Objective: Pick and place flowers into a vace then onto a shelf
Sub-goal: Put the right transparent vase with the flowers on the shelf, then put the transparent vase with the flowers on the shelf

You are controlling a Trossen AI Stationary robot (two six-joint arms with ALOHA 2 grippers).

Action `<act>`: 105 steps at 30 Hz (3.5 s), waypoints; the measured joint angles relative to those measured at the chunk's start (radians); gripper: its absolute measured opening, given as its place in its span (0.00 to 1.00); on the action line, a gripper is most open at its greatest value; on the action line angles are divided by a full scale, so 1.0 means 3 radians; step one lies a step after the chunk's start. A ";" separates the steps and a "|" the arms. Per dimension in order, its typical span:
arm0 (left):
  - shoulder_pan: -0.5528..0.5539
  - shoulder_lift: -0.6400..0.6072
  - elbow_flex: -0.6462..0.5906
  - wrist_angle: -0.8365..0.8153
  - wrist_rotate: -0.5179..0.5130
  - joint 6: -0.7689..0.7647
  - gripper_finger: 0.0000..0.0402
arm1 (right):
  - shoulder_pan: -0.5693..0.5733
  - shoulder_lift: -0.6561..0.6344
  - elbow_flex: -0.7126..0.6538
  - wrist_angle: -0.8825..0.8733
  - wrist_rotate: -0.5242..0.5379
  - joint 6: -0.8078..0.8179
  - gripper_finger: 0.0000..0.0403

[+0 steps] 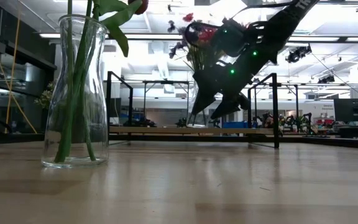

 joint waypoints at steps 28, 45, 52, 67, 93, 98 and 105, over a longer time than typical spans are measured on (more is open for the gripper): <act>-0.0001 0.0000 -0.0001 -0.0004 -0.0001 0.0000 0.41 | -0.0013 0.0001 0.0305 0.0067 -0.0189 -0.0346 0.84; 0.0000 -0.0001 -0.0001 -0.0015 -0.0001 0.0000 0.41 | -0.0011 -0.0005 0.0309 -0.0299 -0.0118 -0.0311 0.84; 0.0000 -0.0001 -0.0001 -0.0017 -0.0001 0.0000 0.41 | -0.0010 -0.0113 0.0310 -0.0625 -0.0123 -0.0258 0.84; 0.0000 0.0000 -0.0001 -0.0038 -0.0004 -0.0001 0.41 | 0.0290 -0.0804 0.0312 -0.1311 -0.0173 -0.0054 0.84; 0.0000 0.0000 0.0016 0.0649 -0.0003 -0.0037 0.41 | 0.1670 -0.2146 0.0312 -0.1346 -0.0099 0.0425 0.84; 0.0031 0.0000 0.0128 0.0646 0.0001 -0.0019 0.41 | 0.1858 -0.2206 0.0312 -0.0823 -0.0106 0.0176 0.84; 0.0385 -0.0001 0.0254 0.0636 0.0364 0.0340 0.41 | 0.2031 -0.2206 0.0313 -0.0110 -0.0109 -0.0207 0.84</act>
